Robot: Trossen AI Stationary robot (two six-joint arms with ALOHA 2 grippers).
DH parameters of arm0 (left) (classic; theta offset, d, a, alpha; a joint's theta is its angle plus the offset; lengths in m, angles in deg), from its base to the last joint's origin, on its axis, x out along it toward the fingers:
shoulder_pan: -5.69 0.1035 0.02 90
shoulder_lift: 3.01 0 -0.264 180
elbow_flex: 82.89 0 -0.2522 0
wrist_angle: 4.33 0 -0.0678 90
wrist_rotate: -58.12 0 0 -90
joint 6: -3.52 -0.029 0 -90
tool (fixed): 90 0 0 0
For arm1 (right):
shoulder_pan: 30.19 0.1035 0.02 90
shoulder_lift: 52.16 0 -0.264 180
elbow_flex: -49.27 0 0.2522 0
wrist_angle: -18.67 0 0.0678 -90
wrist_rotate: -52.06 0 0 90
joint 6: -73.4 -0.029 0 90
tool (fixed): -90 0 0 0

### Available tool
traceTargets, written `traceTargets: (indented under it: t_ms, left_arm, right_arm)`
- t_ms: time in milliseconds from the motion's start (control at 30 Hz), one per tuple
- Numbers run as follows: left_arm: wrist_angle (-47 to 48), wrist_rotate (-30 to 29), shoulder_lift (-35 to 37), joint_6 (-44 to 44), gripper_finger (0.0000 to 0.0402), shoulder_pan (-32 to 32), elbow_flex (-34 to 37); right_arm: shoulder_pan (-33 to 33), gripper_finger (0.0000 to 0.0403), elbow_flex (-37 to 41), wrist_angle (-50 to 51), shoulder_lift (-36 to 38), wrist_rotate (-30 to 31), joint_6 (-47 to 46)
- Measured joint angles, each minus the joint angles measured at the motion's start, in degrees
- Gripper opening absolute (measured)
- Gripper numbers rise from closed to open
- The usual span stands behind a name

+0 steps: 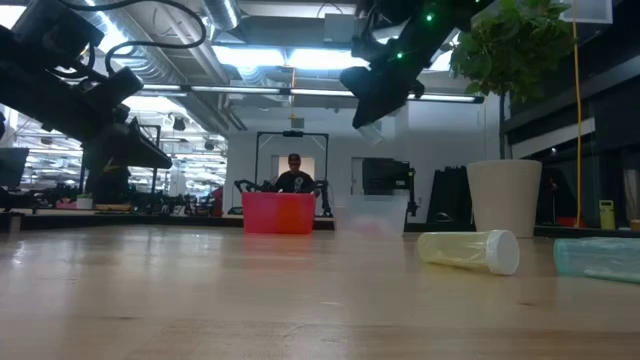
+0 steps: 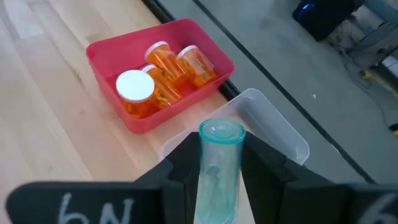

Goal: Pick and place medicine bottles into bin by pill shape (circle, oval)
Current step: Put the small blue pill bottle into the transparent bin

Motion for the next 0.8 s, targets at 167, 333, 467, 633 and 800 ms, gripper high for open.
traceTargets:
  t_ms: [167, 333, 467, 633, 800]
  left_arm:
    - [0.02, 0.96, 0.01, -0.03, 0.0082, 0.0, 0.0]
    - [-0.52, 1.81, 0.0, 1.96, 0.0082, 0.0, 0.0]
    - [-1.9, 5.95, 0.0, 8.23, 0.0082, 0.04, 0.0]
    - [-14.72, 15.99, 0.0, 9.53, 0.0082, 0.05, 0.0]
    - [-29.01, 25.47, -2.94, 8.32, 0.0082, 0.28, -0.02]
  right_arm:
    - [-2.5, 0.0101, 0.0, -0.48, 0.0, -1.46, 0.0]
    - [-4.17, 0.0101, 0.0, -0.5, 0.0, -1.8, -1.36]
    - [-5.15, 0.0101, 0.0, -0.72, 0.0, -5.27, -1.81]
    - [-6.29, 0.0101, -0.02, -3.25, -0.7, -6.07, -1.79]
    - [-7.81, 0.0101, -0.02, -7.53, -2.83, -9.49, -1.51]
